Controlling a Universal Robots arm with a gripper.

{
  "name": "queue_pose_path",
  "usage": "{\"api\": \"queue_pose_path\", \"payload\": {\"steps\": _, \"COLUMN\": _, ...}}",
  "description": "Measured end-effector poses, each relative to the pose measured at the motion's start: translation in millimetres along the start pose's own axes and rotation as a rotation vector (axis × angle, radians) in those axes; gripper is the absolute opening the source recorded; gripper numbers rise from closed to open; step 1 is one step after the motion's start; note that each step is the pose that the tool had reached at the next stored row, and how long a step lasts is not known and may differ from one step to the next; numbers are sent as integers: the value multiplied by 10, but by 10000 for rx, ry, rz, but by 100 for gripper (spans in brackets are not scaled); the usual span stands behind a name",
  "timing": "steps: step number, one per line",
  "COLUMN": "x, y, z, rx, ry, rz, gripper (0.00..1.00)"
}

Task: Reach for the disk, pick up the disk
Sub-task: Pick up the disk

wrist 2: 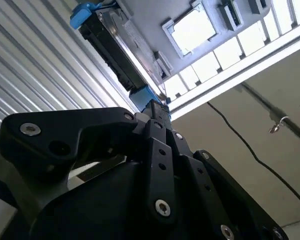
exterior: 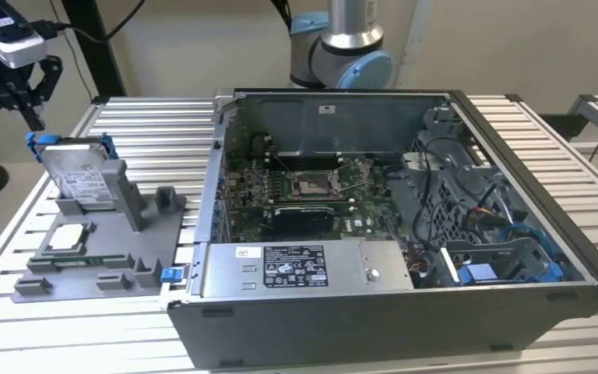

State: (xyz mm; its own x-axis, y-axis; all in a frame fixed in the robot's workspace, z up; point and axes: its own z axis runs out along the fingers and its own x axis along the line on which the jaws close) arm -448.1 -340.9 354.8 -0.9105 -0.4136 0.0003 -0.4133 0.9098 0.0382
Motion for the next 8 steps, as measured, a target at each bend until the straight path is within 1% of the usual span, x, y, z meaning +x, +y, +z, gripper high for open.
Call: {"api": "queue_pose_path", "payload": {"steps": 8, "x": 2, "y": 1, "z": -1, "rx": 0, "ry": 51, "rz": -1291, "gripper": 0}}
